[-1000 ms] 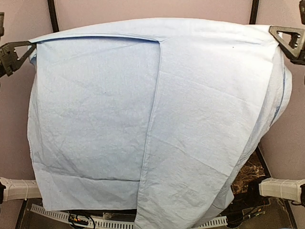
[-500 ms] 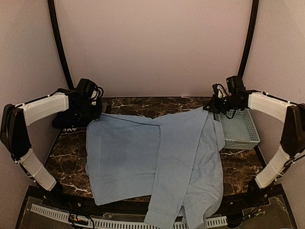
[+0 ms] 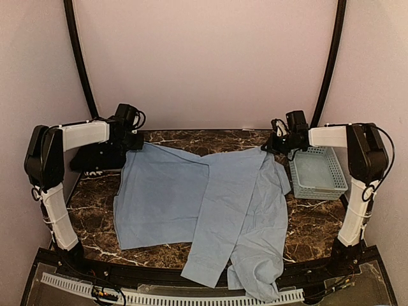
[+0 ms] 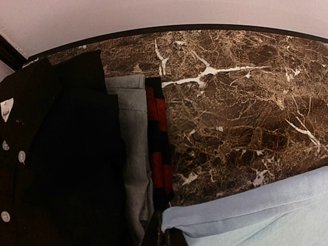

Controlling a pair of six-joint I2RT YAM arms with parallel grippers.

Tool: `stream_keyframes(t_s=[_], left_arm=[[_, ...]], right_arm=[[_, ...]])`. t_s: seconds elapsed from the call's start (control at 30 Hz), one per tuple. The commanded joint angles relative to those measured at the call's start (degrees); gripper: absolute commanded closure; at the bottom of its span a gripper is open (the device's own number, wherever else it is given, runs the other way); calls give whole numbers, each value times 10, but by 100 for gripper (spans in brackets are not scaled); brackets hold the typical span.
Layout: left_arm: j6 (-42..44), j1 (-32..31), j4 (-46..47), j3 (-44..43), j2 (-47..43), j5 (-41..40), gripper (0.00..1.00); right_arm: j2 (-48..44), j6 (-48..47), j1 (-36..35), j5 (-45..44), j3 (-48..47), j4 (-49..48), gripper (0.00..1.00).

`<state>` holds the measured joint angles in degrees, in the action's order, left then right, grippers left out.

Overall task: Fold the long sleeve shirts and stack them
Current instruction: Flatten out the crumpled shirt at the center of the board.

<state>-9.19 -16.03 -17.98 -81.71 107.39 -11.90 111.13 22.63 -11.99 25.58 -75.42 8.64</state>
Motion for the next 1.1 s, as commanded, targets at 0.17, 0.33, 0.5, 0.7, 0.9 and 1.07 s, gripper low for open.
stream_keyframes(t_s=[0.17, 0.33, 0.5, 0.7, 0.9, 1.07], left_arm=[[20, 10, 35, -96, 78, -10, 100], [20, 10, 15, -147, 122, -24, 88], [17, 11, 8, -174, 122, -52, 62], [4, 11, 19, -165, 71, -68, 20], [-18, 6, 24, -95, -16, 5, 6], [-37, -50, 47, 40, -114, 114, 8]], right_arm=[[63, -13, -1, -100, -105, -42, 100], [117, -13, 3, -125, -173, -9, 78], [100, -21, 3, -144, -185, 18, 45], [-10, -31, -3, -162, -89, 5, 18], [-124, -38, -43, -165, 24, -10, 16], [-189, -38, -83, -157, 91, -11, 16]])
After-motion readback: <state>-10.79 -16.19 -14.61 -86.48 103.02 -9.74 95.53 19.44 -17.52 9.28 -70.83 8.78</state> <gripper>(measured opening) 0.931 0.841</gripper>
